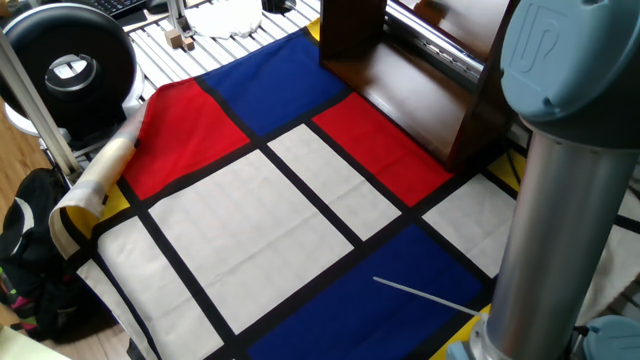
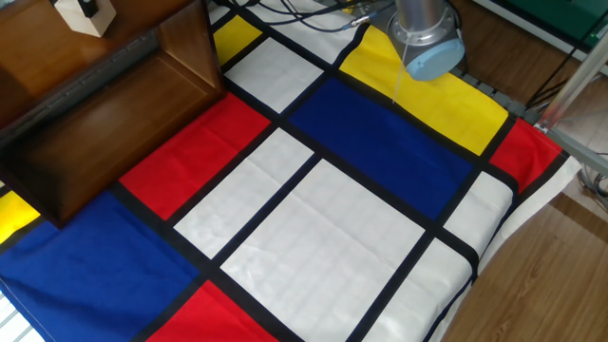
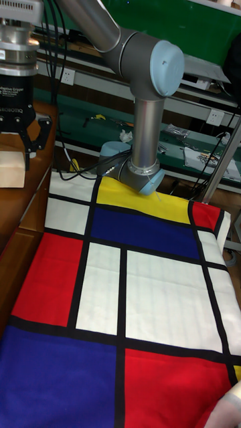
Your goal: Put the object on the shelf
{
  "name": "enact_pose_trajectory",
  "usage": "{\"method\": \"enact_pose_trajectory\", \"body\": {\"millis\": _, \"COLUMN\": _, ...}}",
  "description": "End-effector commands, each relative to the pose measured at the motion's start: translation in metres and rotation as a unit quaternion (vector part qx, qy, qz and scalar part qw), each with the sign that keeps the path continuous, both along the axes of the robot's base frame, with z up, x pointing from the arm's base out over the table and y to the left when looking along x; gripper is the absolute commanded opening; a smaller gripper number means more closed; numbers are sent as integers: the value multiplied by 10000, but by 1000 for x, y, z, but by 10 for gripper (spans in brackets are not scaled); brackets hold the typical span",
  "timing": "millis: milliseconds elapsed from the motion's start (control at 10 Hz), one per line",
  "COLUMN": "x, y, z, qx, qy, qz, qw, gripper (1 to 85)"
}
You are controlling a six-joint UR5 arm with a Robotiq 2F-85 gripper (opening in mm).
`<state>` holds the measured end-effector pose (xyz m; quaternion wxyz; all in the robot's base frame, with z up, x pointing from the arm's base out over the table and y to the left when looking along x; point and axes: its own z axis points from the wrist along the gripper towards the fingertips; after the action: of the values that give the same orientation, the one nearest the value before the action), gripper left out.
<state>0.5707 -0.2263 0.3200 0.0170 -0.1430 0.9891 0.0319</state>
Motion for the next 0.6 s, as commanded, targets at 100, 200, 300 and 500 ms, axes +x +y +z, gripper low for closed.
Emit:
{"method": "enact_pose_trajectory", "body": {"millis": 100, "x": -1, "y": 2, "z": 3, "qx": 81, "qy": -2, "qz": 122, "qw": 9999, "gripper": 183}}
{"method": "enact_pose_trajectory", "body": {"millis": 200, "x": -2, "y": 2, "z": 3, "qx": 88, "qy": 4, "qz": 138, "qw": 9999, "gripper": 200}}
{"method": "enact_pose_trajectory", "body": {"millis": 300, "x": -2, "y": 3, "z": 3, "qx": 104, "qy": 12, "qz": 138, "qw": 9998, "gripper": 217}}
{"method": "enact_pose_trajectory", "body": {"millis": 500, "x": -7, "y": 2, "z": 3, "qx": 97, "qy": 97, "qz": 137, "qw": 9998, "gripper": 273}}
